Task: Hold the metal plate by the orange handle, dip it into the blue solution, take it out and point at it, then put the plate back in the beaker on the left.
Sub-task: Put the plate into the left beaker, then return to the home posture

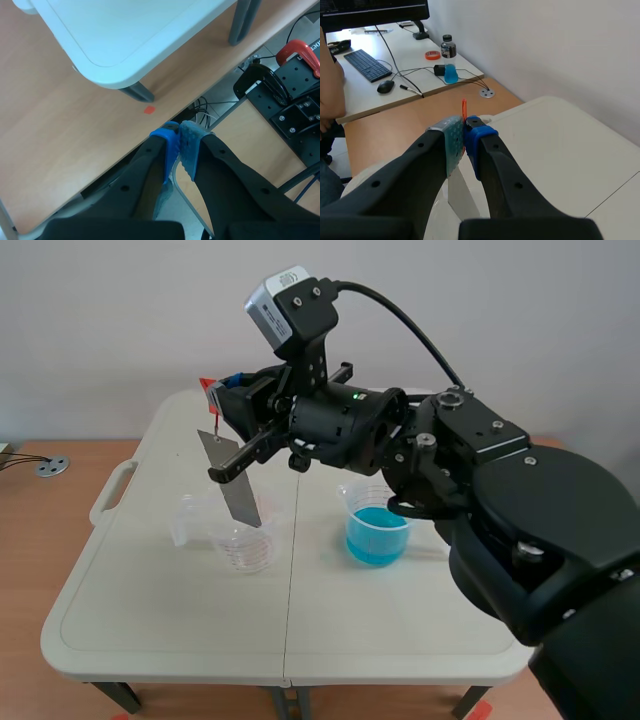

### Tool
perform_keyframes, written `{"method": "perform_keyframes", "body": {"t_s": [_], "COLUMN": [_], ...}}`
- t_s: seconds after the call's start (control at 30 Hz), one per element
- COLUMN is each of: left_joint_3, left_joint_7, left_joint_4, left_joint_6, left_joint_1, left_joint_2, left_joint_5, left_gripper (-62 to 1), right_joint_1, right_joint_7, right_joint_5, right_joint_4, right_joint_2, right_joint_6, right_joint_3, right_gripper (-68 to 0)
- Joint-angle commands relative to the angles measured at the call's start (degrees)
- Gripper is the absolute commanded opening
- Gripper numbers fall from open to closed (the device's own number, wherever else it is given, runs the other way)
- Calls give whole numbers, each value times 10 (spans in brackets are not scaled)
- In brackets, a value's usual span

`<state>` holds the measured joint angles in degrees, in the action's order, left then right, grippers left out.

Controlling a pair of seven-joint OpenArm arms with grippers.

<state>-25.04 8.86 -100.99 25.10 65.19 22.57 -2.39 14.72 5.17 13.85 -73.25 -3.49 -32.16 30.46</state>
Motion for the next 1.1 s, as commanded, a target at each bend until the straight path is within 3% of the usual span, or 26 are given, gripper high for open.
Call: {"method": "perform_keyframes", "body": {"t_s": [0.0,0.53,0.87,1.07], "left_joint_3": [-1,-1,-1,-1], "left_joint_7": [8,8,8,8], "left_joint_4": [-6,-6,-6,-6], "left_joint_6": [-1,-1,-1,-1], "left_joint_1": [3,3,3,3], "left_joint_2": [0,0,0,0], "left_joint_5": [4,4,4,4], "left_gripper": [-597,-597,-597,-597], "right_joint_1": [16,16,16,16], "right_joint_7": [17,60,64,64], "right_joint_5": [3,-37,-47,-49], "right_joint_4": [3,79,82,82], "right_joint_2": [2,2,2,2], "right_joint_6": [0,0,0,0], "right_joint_3": [0,0,0,0], "right_gripper": [-662,-662,-662,-571]}}
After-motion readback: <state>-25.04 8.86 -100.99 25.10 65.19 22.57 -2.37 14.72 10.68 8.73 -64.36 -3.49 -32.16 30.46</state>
